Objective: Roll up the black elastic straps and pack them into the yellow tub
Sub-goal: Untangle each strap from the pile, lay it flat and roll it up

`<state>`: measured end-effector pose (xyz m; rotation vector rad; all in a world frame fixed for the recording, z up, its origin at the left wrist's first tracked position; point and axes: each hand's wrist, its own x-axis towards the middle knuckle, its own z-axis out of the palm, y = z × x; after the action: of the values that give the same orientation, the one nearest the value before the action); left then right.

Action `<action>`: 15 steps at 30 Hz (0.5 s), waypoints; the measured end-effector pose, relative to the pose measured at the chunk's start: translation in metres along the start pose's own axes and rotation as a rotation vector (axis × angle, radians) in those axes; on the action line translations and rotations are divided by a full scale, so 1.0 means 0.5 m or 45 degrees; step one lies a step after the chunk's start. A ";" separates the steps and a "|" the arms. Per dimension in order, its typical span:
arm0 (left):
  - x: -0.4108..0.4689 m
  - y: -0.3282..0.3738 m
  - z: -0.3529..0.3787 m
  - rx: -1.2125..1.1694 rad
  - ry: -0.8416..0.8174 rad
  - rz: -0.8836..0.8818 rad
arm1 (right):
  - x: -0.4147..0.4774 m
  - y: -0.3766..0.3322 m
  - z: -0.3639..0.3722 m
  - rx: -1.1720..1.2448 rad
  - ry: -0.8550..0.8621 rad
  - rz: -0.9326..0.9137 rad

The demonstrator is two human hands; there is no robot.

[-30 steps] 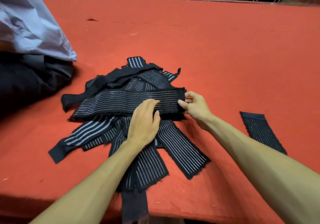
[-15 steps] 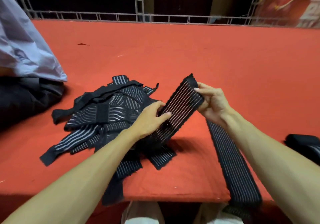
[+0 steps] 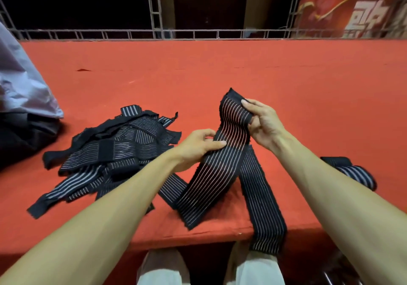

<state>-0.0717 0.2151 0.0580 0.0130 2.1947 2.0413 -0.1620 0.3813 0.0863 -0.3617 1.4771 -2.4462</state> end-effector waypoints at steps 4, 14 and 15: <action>-0.034 0.045 0.018 -0.269 -0.173 -0.016 | -0.003 -0.020 -0.004 -0.025 0.001 0.016; -0.029 -0.090 0.053 -0.156 -0.091 -0.323 | 0.020 0.052 -0.050 -0.789 0.164 0.087; -0.025 -0.105 0.053 -0.116 -0.083 -0.345 | 0.025 0.061 -0.057 -0.837 0.154 0.097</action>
<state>-0.0514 0.2361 0.0053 -0.2121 1.9427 1.9571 -0.1806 0.3867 0.0474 -0.2701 2.2789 -1.8899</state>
